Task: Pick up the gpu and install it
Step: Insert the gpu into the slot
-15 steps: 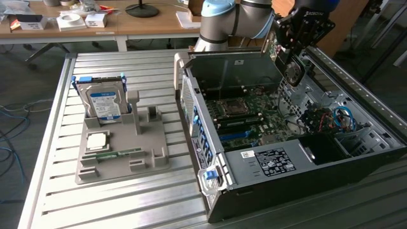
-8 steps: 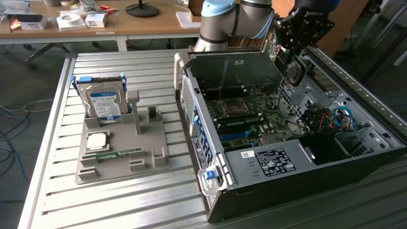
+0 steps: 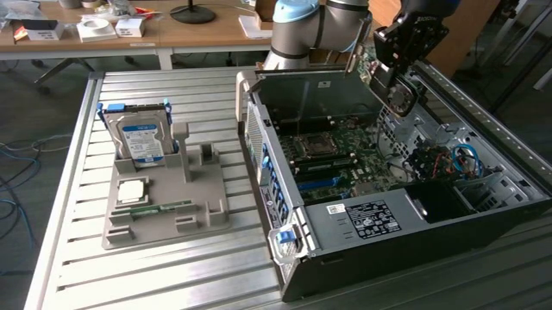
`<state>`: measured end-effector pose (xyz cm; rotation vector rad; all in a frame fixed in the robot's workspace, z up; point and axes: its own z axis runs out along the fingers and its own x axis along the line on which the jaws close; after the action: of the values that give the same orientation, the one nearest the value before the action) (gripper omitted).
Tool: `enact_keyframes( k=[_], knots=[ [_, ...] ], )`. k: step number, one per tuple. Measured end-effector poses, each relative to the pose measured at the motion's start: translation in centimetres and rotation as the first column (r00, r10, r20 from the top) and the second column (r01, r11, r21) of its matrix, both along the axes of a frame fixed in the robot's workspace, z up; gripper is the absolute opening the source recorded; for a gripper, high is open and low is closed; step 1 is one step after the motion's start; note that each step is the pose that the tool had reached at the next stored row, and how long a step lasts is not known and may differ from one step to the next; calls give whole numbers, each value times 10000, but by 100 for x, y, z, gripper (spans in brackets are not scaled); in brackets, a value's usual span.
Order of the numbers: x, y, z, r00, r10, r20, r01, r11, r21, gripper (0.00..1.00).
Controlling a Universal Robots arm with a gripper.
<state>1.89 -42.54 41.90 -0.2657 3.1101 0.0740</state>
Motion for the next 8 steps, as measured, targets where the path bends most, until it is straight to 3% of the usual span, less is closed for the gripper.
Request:
enact_keyframes(
  k=[4,8],
  knots=[
    [0,0,-3,9973,736,0,-736,9973,-1,26],
    [0,0,-7,9894,1450,0,-1450,9894,-1,26]
  ],
)
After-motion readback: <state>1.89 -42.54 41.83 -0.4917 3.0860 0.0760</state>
